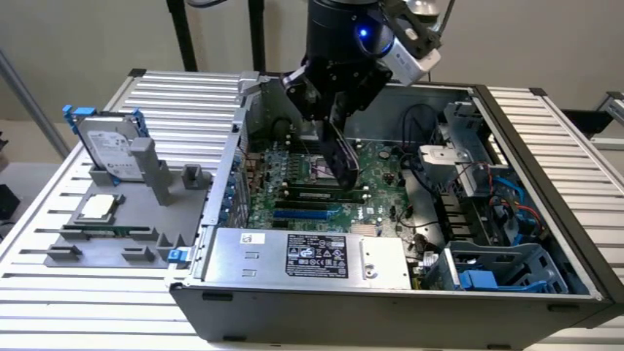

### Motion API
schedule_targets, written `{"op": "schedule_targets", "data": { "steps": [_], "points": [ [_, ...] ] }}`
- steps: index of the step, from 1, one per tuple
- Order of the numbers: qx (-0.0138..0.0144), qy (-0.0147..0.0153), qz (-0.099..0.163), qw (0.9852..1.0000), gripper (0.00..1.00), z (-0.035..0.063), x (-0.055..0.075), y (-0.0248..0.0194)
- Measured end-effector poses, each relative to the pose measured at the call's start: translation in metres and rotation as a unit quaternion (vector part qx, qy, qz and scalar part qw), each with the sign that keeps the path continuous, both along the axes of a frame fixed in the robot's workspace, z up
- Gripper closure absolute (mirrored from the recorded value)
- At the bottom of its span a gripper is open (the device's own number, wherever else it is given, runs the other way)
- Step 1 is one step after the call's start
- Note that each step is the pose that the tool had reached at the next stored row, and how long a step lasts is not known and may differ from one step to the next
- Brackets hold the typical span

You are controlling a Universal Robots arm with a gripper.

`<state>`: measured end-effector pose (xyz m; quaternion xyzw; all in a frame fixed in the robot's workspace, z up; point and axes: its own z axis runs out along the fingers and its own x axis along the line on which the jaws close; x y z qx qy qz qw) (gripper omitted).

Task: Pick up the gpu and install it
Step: 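Insert the gpu into the slot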

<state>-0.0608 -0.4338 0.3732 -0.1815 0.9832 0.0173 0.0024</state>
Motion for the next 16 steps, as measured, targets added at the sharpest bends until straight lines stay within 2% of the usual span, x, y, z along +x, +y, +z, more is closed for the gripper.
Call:
{"op": "schedule_targets", "data": {
  "steps": [4,8,12,16],
  "points": [
    [0.0001,-0.0001,0.036,0.9993,1.0,-0.0015,0.0,0.0],
    [0.0001,-0.0003,0.072,0.9974,1.0,-0.0031,0.0,0.0],
    [0.0001,-0.0004,0.109,0.9941,1.0,-0.0046,0.0,0.0],
    [0.0001,-0.0006,0.145,0.9894,1.0,-0.0063,0.0,0.0]
  ]
}}
